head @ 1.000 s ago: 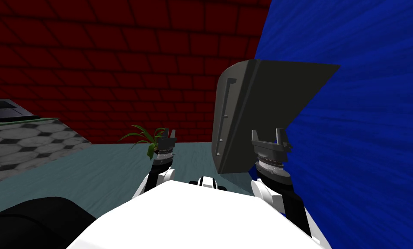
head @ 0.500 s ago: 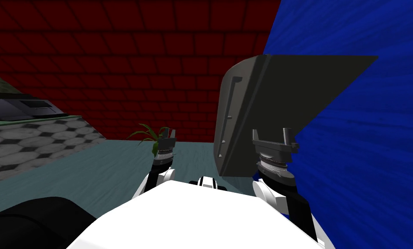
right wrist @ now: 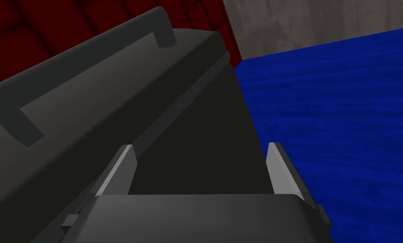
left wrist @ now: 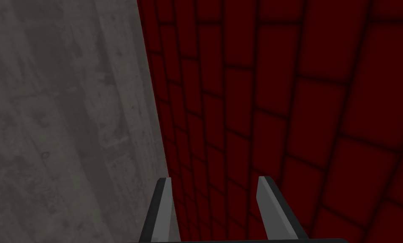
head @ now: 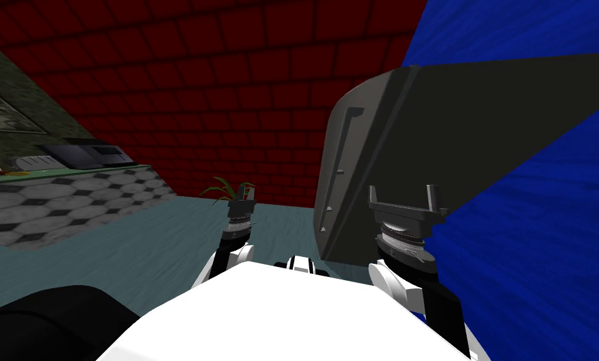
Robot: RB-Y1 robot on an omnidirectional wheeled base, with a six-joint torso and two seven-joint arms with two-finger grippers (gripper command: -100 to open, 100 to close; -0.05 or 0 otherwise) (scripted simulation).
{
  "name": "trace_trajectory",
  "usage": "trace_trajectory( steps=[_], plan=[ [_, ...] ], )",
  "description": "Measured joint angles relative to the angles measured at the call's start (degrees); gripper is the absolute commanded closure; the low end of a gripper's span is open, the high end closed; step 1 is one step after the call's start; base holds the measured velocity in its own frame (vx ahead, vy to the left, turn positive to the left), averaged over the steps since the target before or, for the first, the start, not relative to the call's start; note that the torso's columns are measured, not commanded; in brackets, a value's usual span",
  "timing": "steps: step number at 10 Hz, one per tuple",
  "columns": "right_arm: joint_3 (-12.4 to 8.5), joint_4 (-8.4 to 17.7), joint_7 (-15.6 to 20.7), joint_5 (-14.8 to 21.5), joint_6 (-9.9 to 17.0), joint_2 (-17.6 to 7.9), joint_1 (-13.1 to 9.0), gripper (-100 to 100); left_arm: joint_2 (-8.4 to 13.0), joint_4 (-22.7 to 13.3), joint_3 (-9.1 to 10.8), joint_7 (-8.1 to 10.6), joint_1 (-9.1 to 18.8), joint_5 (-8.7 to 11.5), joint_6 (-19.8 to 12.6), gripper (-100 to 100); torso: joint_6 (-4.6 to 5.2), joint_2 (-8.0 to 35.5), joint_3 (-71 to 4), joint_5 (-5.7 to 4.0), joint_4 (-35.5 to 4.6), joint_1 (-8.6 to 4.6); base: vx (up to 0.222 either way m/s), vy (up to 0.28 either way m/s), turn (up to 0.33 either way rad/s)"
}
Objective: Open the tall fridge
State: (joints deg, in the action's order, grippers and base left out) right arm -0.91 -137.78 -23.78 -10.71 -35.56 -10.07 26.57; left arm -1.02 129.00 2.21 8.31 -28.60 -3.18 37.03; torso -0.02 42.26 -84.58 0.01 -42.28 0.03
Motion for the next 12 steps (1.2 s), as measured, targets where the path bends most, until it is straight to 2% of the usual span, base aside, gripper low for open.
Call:
trace_trajectory(
  steps=[12],
  plan=[
    [-0.2, -2.6, -18.4, -8.8, -1.2, -1.1, 0.4, -100, 0.0, 0.0, 0.00, 0.00, 0.0, 0.0, 0.0, 0, 0.00, 0.0, 0.0, -0.02, 0.0, -0.07, 0.027, -0.021, 0.141]
  ],
)
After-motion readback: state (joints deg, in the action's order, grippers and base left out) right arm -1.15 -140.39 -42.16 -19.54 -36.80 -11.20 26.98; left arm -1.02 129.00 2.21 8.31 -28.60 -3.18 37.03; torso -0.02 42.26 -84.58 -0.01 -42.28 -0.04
